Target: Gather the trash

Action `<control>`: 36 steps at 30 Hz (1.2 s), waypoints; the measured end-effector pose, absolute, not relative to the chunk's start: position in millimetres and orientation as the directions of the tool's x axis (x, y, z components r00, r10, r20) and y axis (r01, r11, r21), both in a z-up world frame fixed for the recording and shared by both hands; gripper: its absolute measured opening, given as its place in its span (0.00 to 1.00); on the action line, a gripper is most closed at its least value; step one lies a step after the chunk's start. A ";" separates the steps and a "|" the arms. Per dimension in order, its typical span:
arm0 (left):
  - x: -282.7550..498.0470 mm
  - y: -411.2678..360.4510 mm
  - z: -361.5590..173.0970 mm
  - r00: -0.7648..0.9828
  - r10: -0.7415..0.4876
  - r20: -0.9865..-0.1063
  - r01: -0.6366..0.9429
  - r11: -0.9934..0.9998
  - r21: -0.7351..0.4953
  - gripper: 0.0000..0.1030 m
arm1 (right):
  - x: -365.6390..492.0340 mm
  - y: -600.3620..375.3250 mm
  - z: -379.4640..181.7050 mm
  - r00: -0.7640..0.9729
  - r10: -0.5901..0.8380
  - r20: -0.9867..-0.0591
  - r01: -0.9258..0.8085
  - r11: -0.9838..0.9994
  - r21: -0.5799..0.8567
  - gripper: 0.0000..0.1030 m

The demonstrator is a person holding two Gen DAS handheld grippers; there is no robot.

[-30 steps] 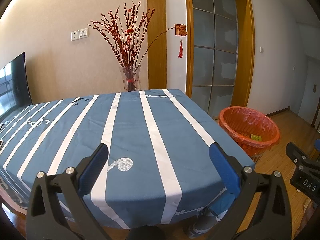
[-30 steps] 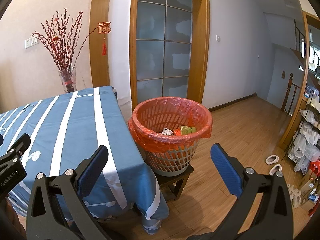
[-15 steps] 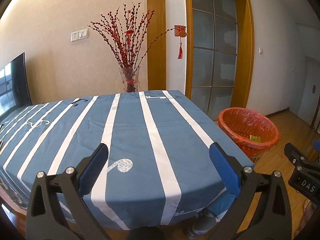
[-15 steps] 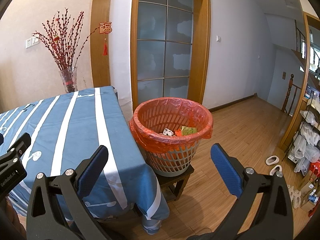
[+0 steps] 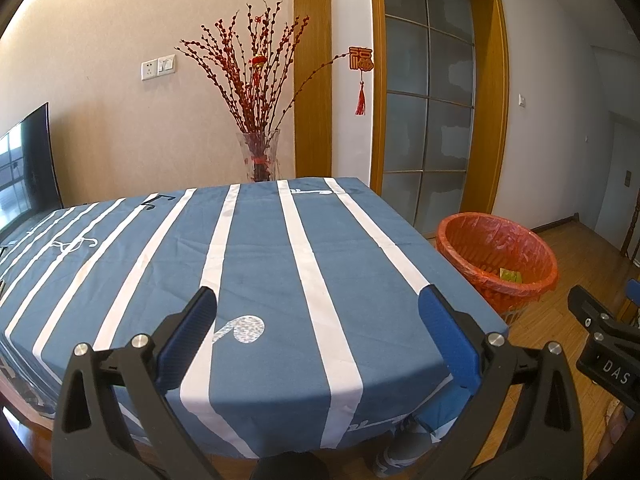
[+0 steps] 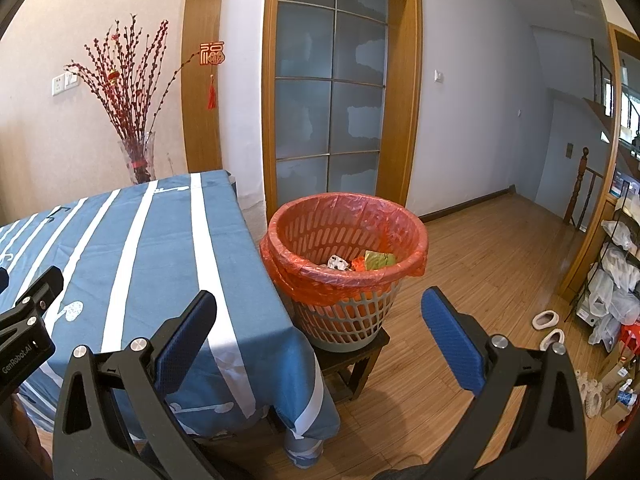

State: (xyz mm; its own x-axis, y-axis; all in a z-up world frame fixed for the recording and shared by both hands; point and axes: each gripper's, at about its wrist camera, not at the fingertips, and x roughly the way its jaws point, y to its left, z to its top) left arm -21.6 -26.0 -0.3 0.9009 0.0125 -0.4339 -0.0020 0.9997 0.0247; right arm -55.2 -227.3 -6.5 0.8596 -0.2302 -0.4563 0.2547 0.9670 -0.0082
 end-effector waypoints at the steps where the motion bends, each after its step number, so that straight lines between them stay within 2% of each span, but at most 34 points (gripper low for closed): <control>1: -21.6 -26.3 -0.3 0.901 0.012 -0.434 -0.002 1.000 0.024 0.96 | -55.1 -227.6 -6.6 0.860 -0.230 -0.456 0.255 0.967 -0.008 0.98; 36: -16.8 -27.1 -11.1 0.892 0.010 -0.452 0.004 1.000 0.030 0.96 | -51.9 -231.6 -15.0 0.851 -0.222 -0.476 0.252 0.968 0.000 0.98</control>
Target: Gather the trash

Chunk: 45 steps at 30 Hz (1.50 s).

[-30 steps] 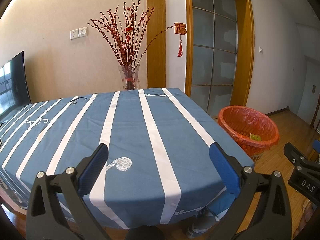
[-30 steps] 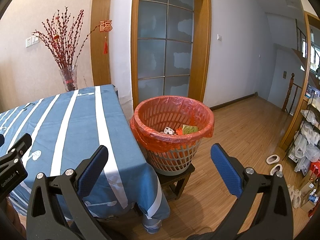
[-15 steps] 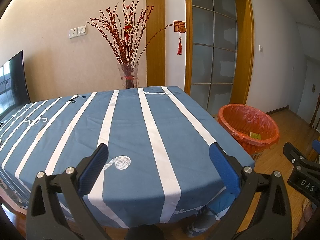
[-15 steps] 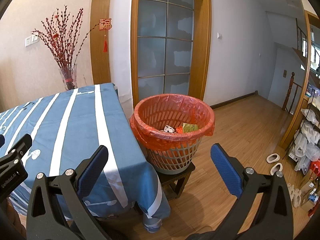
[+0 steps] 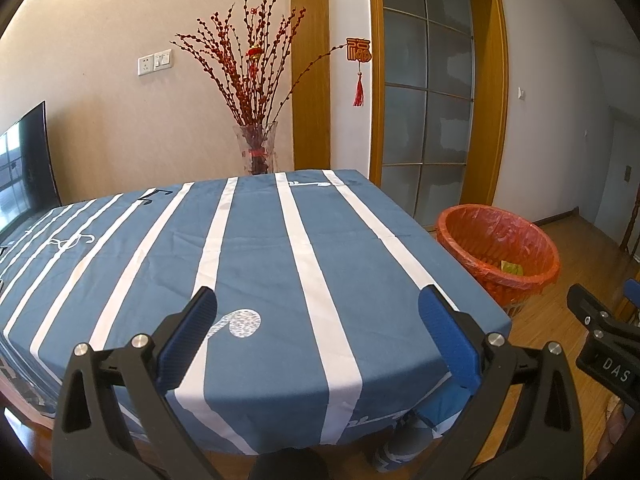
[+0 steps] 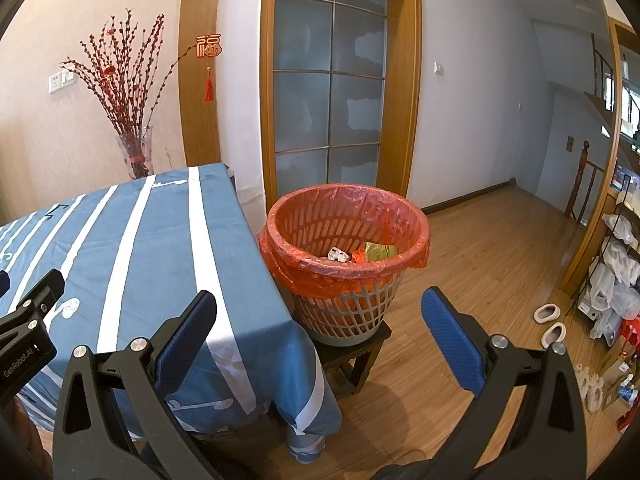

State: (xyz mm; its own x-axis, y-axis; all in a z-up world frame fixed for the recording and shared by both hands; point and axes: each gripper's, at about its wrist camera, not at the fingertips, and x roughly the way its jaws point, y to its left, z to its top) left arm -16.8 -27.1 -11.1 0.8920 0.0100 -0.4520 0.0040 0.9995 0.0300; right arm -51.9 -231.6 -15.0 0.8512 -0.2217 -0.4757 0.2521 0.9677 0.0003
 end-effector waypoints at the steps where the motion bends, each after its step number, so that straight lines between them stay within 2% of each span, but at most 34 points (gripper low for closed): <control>1: -16.6 -26.8 -11.0 0.892 0.011 -0.452 0.003 1.000 0.031 0.96 | -51.7 -231.6 -14.9 0.851 -0.222 -0.476 0.252 0.968 0.000 0.98; 45: -9.3 -25.0 -15.2 0.874 0.008 -0.486 0.010 0.999 0.035 0.96 | -50.9 -232.0 -16.7 0.849 -0.218 -0.482 0.250 0.968 0.002 0.98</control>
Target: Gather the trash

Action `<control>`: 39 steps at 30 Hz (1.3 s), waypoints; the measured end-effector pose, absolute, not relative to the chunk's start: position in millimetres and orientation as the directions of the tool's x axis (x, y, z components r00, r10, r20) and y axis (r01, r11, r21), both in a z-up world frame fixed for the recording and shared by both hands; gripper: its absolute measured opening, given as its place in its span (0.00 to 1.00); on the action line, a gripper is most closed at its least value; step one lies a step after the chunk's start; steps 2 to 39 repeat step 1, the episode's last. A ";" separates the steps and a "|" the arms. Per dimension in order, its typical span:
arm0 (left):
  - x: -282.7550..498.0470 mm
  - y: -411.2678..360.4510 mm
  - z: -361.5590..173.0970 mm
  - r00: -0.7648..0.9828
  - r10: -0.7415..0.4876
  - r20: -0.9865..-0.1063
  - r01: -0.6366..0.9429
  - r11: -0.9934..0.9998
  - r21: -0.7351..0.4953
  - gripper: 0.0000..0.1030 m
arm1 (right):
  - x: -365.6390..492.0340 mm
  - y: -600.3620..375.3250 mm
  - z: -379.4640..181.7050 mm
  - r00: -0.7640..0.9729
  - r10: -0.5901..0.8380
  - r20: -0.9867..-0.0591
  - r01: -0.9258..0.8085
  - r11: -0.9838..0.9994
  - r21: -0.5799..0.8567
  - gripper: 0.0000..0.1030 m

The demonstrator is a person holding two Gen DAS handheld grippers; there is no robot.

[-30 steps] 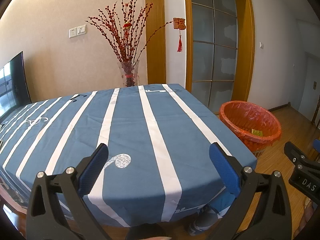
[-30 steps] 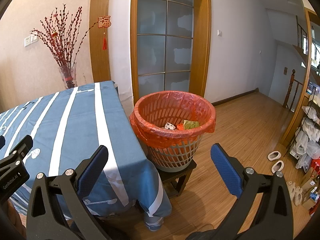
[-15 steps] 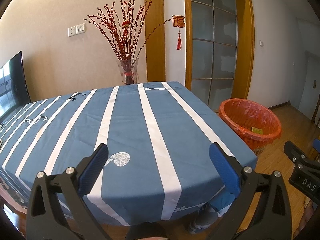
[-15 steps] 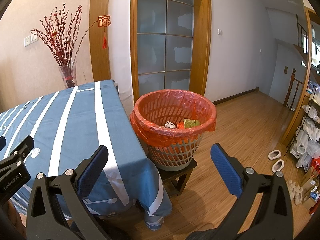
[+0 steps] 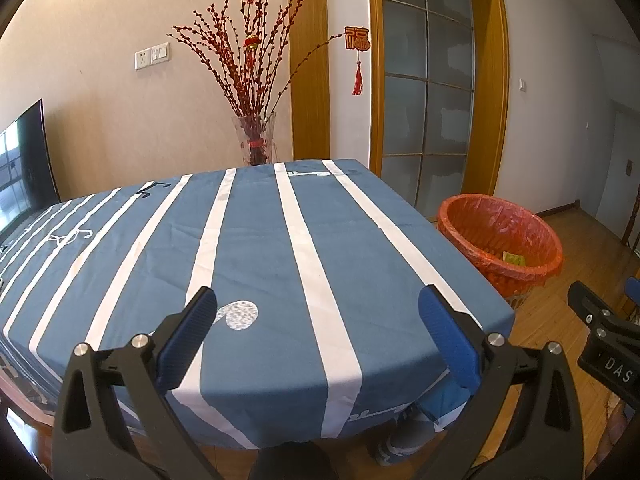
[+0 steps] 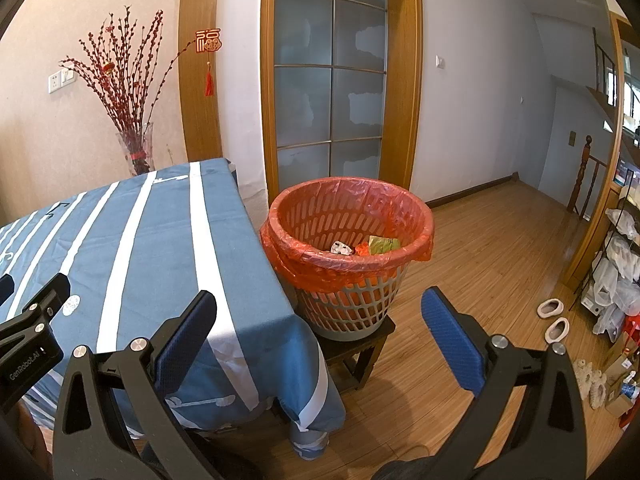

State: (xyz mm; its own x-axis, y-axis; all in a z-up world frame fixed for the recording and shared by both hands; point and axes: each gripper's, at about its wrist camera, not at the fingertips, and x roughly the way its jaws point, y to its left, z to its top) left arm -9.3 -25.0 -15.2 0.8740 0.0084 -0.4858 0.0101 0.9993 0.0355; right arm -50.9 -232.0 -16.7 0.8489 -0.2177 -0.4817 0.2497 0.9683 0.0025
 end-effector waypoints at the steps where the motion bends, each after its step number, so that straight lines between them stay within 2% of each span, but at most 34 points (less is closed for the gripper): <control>1: -9.4 -24.9 -15.1 0.874 0.008 -0.486 0.010 0.999 0.036 0.96 | -50.9 -232.0 -16.7 0.849 -0.218 -0.482 0.250 0.968 0.002 0.98; 39: -9.4 -24.9 -15.1 0.874 0.008 -0.486 0.010 0.999 0.036 0.96 | -50.9 -232.0 -16.7 0.849 -0.218 -0.482 0.250 0.968 0.002 0.98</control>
